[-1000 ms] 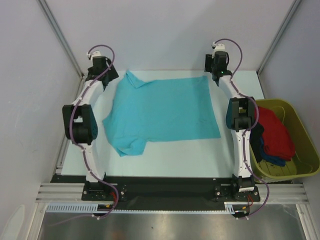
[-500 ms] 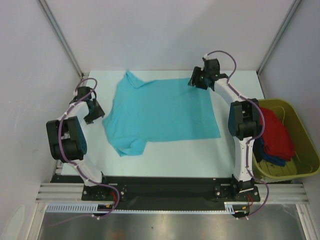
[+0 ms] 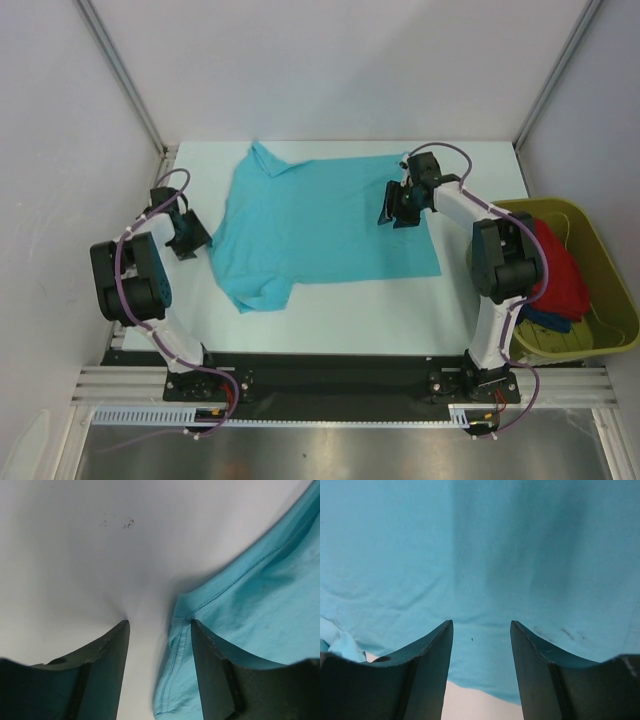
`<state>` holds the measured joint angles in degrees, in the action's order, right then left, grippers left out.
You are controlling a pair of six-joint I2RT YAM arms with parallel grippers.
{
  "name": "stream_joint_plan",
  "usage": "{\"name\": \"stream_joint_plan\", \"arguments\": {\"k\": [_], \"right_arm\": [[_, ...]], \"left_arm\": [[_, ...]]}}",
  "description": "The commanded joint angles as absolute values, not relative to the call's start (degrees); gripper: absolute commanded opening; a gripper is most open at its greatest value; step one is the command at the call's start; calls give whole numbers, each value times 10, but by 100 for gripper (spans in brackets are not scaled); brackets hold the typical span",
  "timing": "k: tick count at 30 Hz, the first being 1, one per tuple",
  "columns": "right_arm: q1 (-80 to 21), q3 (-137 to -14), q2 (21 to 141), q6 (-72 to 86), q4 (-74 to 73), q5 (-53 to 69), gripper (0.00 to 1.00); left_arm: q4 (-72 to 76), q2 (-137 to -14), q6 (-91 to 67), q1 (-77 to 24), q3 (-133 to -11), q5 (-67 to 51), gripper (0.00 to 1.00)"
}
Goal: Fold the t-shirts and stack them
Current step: Flatten the tshirt out
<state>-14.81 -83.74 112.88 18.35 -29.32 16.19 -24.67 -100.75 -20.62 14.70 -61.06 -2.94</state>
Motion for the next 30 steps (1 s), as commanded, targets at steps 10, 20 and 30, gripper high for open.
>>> {"name": "stream_joint_plan", "arguments": {"k": [10,20,30], "right_arm": [[-144,-802,1088,155,-320,139,54],[-121,-781,1099,147,-351,106,44],[-139,-750,1043,149,-384,65,53]], "left_arm": [[-167,-1031,-268,152,-600,-124,52],[-197,-1020,-265,165,-608,-50,0],[-267,-883,-260,174,-616,75,76]]}}
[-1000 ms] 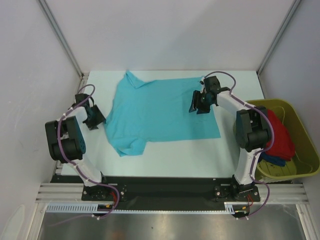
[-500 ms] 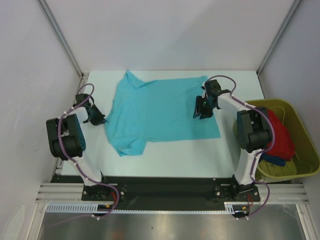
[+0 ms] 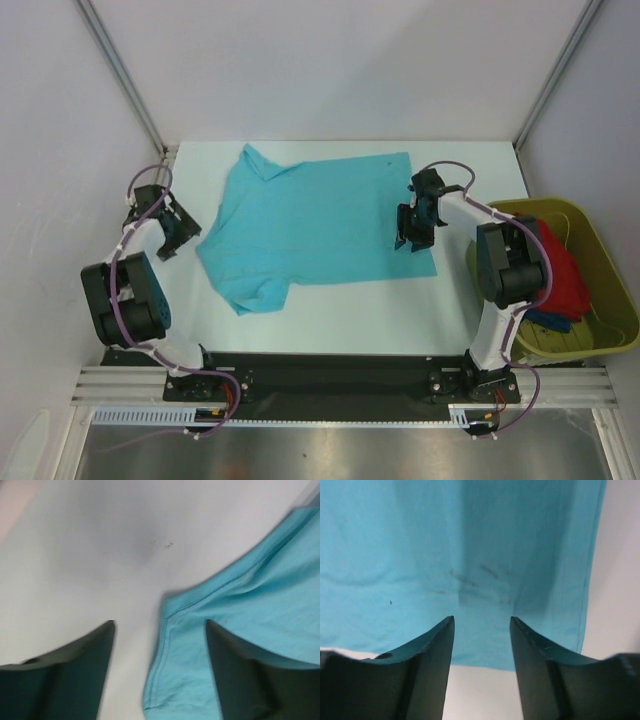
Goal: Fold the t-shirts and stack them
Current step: Flatten the tshirt out
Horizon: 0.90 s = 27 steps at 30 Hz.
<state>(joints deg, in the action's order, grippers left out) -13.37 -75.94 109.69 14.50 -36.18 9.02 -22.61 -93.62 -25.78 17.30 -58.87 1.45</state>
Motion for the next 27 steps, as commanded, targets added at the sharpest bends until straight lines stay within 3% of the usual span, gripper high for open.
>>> {"name": "stream_joint_plan", "arguments": {"k": [1,3,7,10,13,17,27], "right_arm": [[-140,-744,1034,162,-385,61,55],[-145,-723,1007,168,-382,48,63],[-149,-699,971,181,-382,49,67],[-151,-682,942,189,-377,58,68],[-150,-667,922,196,-368,68,68],[-150,-664,897,201,-389,69,68],[-151,-599,826,206,-380,74,68]], "left_arm": [[-277,-856,-271,172,-614,80,86],[-312,-829,-283,158,-598,89,91],[-358,-718,-349,125,-521,35,83],[-391,-647,-435,112,-430,-44,69],[-330,-609,-513,109,-330,-125,55],[-304,-601,-574,116,-272,-166,53],[-286,-626,-621,127,-277,-164,49]]}}
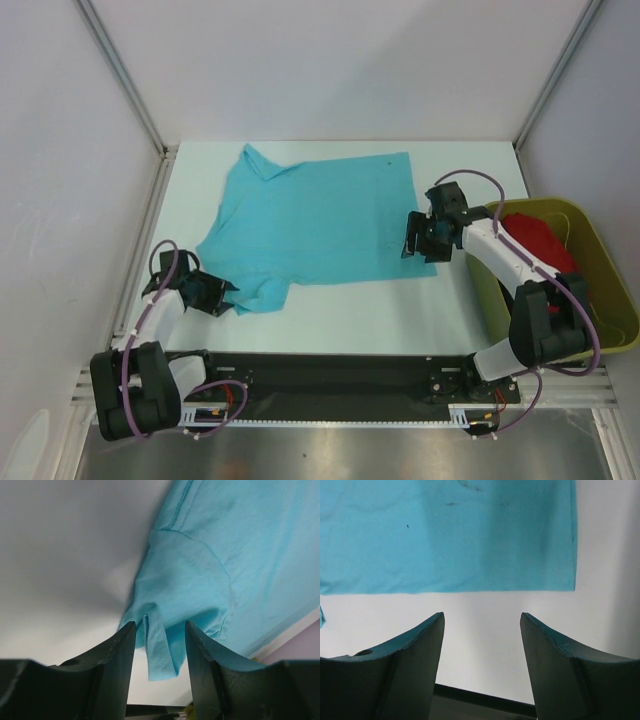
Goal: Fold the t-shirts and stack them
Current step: Flatten the tshirt out
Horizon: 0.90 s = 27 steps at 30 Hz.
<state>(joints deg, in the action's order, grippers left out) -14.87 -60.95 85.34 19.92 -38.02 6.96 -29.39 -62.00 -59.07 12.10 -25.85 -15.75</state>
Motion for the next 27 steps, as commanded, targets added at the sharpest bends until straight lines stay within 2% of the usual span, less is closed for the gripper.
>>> {"name": "stream_joint_plan", "arguments": {"k": [1,6,12,13,15,17,18,19,25,27], "right_arm": [[-150,-598,824,205,-379,71,68],[-148,-592,822,205,-374,70,68],[-142,-593,835,226,-381,47,67],[-142,-592,838,225,-383,40,66],[-137,-592,843,232,-385,24,65],[-134,-592,852,243,-387,11,61],[-134,-593,853,257,-388,8,60],[-134,-592,855,268,-384,0,59],[-159,-552,855,463,-334,-123,56],[-159,-535,862,518,-330,-127,56]], "left_arm": [[-296,-627,-623,127,-278,-165,47],[-309,-631,-641,128,-265,-165,47],[-312,-632,-628,131,-271,-147,39],[-311,-631,-625,133,-272,-141,35],[-304,-633,-618,136,-269,-134,31],[-300,-634,-613,137,-266,-130,22],[-297,-634,-609,137,-265,-130,14],[-291,-634,-606,138,-265,-130,1],[-294,-628,-570,138,-285,-120,0],[-290,-627,-558,136,-291,-121,0]]}}
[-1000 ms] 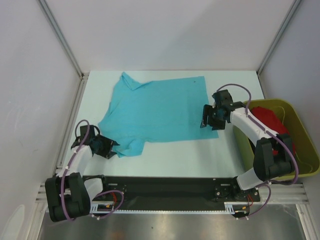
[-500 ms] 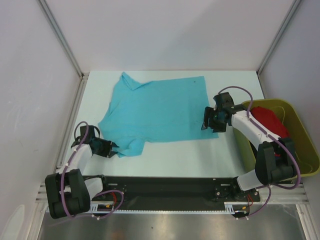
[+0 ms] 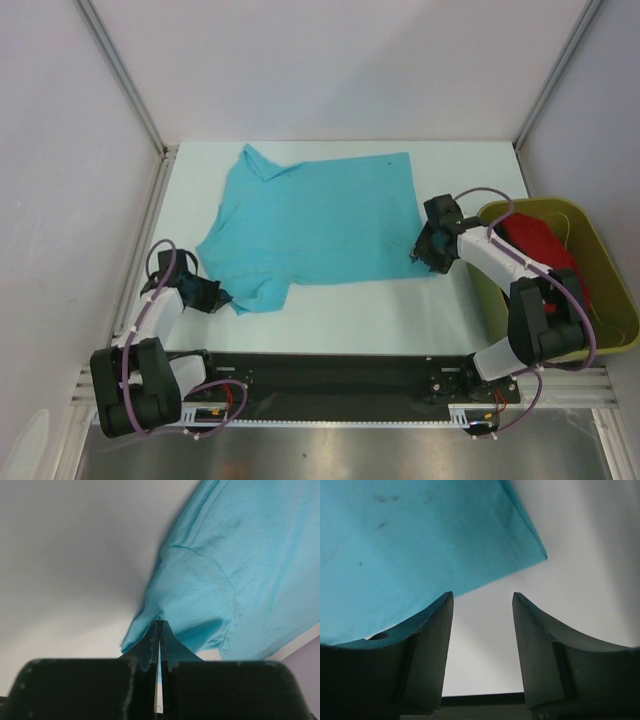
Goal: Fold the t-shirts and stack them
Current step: Flatten the tshirt out
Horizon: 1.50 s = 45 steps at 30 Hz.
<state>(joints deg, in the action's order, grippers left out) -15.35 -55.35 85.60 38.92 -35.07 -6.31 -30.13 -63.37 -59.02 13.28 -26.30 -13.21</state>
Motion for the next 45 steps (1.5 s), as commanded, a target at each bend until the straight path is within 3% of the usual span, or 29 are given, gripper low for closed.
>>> {"name": "stream_joint_plan", "arguments": {"k": [1,11,14,25,35,45], "right_arm": [[-160,-534,866,545,-328,-126,55],[-191,-541,896,554,-365,-261,48],[-191,-541,897,569,-361,-272,42],[-195,-554,935,638,-400,-300,40],[-195,-547,961,631,-377,-306,40],[-203,-555,1006,579,-348,-300,34]], "left_arm": [[-290,-626,-555,137,-293,-123,0],[-397,-586,-455,75,-405,25,0],[-393,-582,-444,69,-407,23,0],[-380,-603,-417,47,-434,31,0],[-371,-627,-405,44,-452,15,0],[-375,-613,-396,44,-462,17,0]]}}
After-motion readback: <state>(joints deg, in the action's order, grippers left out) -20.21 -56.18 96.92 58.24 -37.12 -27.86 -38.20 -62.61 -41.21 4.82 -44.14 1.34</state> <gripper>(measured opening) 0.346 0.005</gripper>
